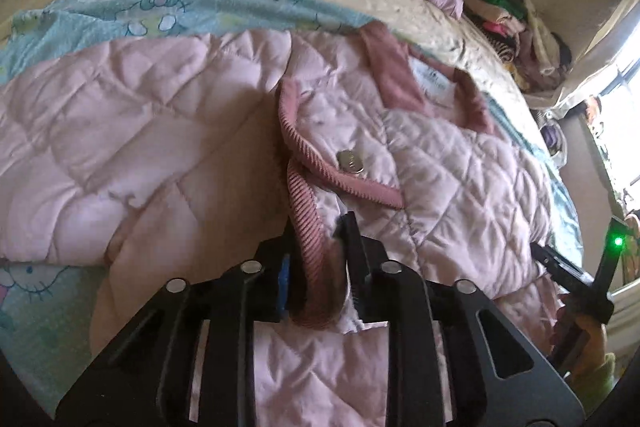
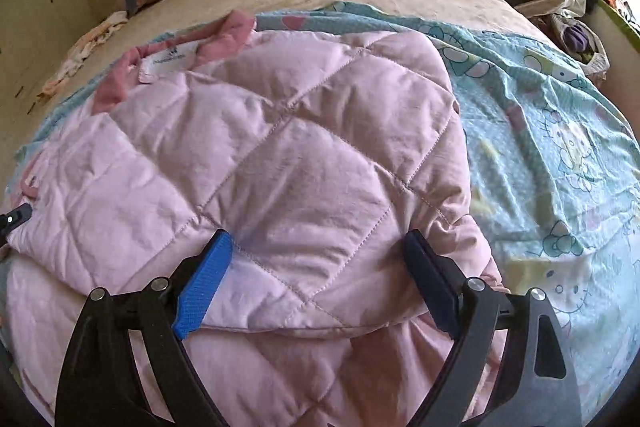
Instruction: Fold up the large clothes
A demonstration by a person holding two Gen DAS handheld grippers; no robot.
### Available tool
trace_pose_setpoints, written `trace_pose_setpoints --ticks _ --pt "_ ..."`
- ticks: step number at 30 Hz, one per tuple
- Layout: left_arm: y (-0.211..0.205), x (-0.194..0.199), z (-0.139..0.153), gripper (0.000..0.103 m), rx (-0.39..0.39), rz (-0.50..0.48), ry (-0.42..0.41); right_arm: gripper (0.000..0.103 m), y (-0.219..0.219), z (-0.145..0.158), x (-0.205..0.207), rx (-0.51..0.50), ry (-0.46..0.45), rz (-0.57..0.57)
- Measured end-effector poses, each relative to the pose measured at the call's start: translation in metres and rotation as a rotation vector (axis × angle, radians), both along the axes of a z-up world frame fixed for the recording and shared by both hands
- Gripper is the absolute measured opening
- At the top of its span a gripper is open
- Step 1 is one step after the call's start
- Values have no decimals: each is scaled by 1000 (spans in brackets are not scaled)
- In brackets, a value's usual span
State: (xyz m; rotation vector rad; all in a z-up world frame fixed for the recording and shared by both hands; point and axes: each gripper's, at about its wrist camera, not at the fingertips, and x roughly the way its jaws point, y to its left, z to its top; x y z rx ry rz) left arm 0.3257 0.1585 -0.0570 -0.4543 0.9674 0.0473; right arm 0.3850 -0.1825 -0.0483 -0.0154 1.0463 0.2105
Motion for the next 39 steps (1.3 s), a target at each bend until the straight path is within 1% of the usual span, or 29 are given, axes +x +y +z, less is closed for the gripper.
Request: trace_pose_setpoints --ticks 2,3,4,5,6,7,8,9,11,13,17,21,30,32,35,39 --pt "2 -2 2 36 20 13 7 86 1 8 -4 0 0 -22" --pt "2 -5 5 55 25 17 7 87 2 15 -7 21 -12 -22" --pt "5 -8 9 71 29 29 -4 87 4 24 -12 57 -34 -12" --pt "7 -12 15 73 43 39 -16 88 5 31 -18 84 -57 1" --pt "8 -15 21 75 60 42 -24 91 9 40 -26 90 -83 9" --pt "9 -18 26 80 72 47 -31 94 13 46 -32 91 -100 15" --pt "9 -21 29 84 76 52 -34 95 19 54 -41 106 -123 32" --pt "11 -26 36 93 80 59 -42 97 24 60 -47 122 -138 48" --pt "14 -33 44 94 101 74 -51 98 33 70 -58 135 -159 67" --pt "21 -42 52 94 123 112 -57 98 44 78 -67 150 -172 90" --pt "40 -60 61 94 117 173 -58 99 67 95 -82 170 -194 138" --pt "62 -80 65 94 126 238 -59 99 96 105 -95 168 -201 187" --pt "109 -118 58 94 131 369 -27 99 170 117 -121 141 -207 324" --pt "119 -123 55 94 118 393 -19 99 188 120 -126 134 -213 359" --pt "136 -133 51 94 107 441 -15 99 210 122 -133 116 -217 398" --pt "158 -144 45 94 99 498 -4 99 244 124 -143 66 -244 451"
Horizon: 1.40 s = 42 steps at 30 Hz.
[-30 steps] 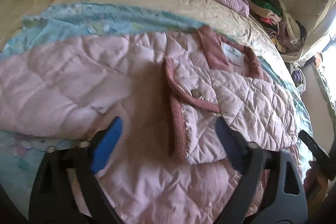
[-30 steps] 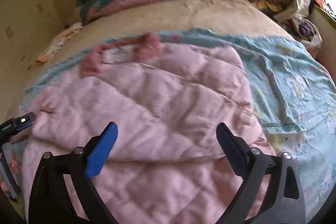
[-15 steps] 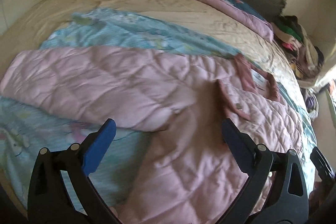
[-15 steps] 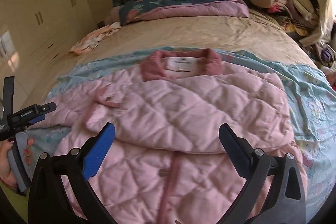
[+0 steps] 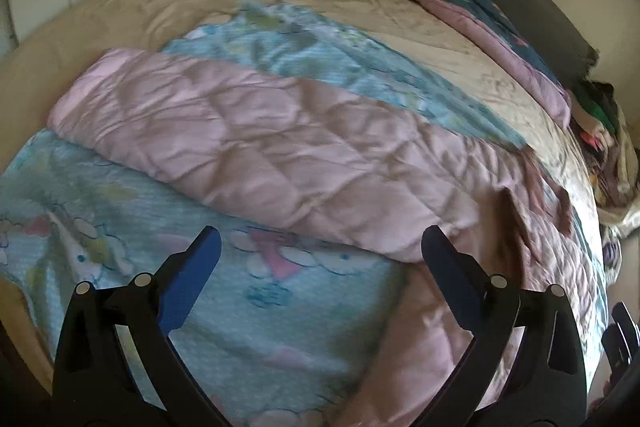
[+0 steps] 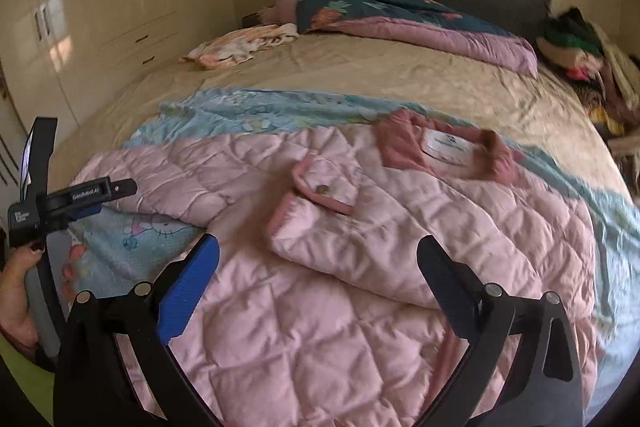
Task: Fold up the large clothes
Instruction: 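Reach the left tool to the other sleeve cuff and grasp it, then lift the sleeve with the left tool and lay it across the jacket front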
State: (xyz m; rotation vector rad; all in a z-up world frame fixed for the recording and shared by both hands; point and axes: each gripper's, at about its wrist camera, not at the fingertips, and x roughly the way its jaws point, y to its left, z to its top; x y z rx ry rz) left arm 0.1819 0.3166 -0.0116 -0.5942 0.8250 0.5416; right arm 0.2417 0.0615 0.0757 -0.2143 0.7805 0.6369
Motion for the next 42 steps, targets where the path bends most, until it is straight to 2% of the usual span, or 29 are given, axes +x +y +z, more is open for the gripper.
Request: trace_pose_setpoints --ticks 3,20,27,32,34,35,36,37,40,42 --pt "17 -7 -4 94 15 53 4 99 20 0 -4 -17 -5 33" --pt "98 -35 -27 94 -85 242 4 99 116 -22 -5 -31 47 152" --pt "136 -38 -52 94 -139 346 4 99 121 -30 2 -21 74 142" --pt "164 -52 -63 93 -177 456 -58 99 101 -31 3 -26 68 107" --pt "172 -55 -60 79 -159 471 -79 99 89 -29 3 -23 62 87" --pt "176 -56 -60 75 -152 482 -80 99 82 -28 3 -21 58 76" --pt "180 -58 -60 65 -146 490 -84 99 76 -27 4 -19 58 65" --pt "182 -59 -61 48 -133 493 -84 99 71 -27 4 -17 57 58" --pt "184 -60 -57 27 -91 467 -94 99 53 -24 4 -4 47 33" --pt "180 -60 -43 20 -54 447 -113 99 43 -21 4 4 40 14"
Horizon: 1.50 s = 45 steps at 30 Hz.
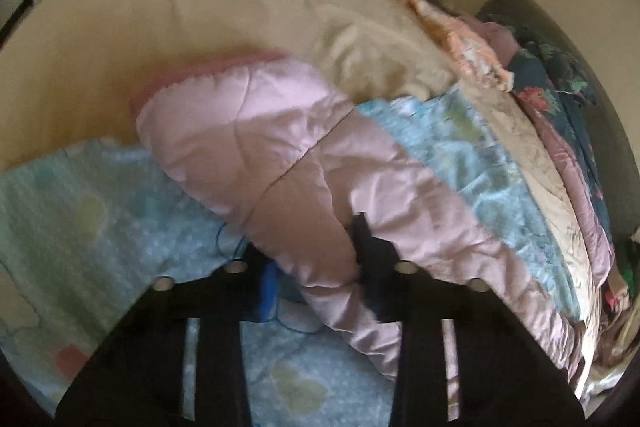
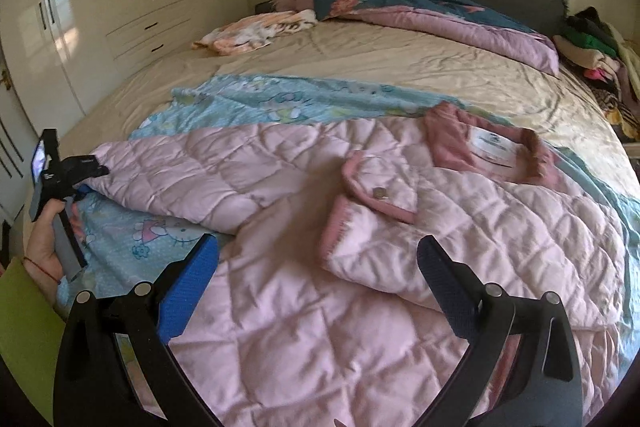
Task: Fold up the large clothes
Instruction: 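Lift the sleeve with the left tool and lay it across the jacket front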
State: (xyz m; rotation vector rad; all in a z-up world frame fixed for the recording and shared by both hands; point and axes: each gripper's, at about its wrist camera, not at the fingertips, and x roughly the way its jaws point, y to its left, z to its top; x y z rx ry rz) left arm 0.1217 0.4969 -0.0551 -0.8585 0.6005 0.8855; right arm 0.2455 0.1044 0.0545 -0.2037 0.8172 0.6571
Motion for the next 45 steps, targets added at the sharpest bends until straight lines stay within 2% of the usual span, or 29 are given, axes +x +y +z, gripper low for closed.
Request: trace_pose_setpoints --ticks 6,11,23,32,45 --pt "-32 0 65 16 168 -76 -81 99 -39 10 -6 44 3 -63" --pt "-67 -7 104 11 237 -138 -169 99 -74 22 -13 57 -6 -113" --pt "-148 9 182 9 366 -295 -242 99 -158 39 -23 109 -25 -247" --pt "-203 31 213 9 426 -393 -273 99 -187 54 -33 135 -55 -284" --pt "-273 52 228 9 503 -525 -278 99 -215 69 -49 181 -105 -291"
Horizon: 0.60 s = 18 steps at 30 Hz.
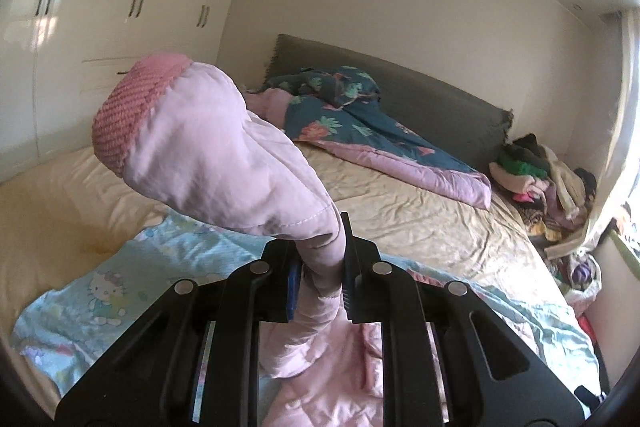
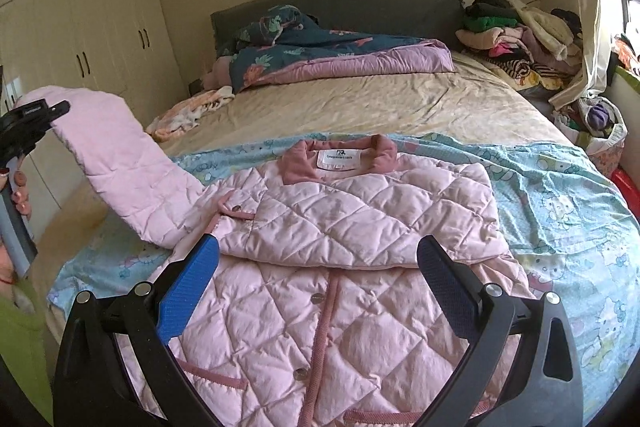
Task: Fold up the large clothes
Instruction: 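Lift the sleeve with the left tool and lay it across the jacket front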
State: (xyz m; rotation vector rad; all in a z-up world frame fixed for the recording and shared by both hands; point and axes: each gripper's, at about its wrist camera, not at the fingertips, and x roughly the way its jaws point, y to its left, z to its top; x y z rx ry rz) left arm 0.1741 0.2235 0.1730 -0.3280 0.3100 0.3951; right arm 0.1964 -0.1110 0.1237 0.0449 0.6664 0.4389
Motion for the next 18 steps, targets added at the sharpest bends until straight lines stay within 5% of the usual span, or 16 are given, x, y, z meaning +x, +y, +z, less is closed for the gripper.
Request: trace_pose_setpoints --ticks 18 --pt "-105 53 -12 9 103 -170 73 99 -59 -6 3 17 -17 -112"
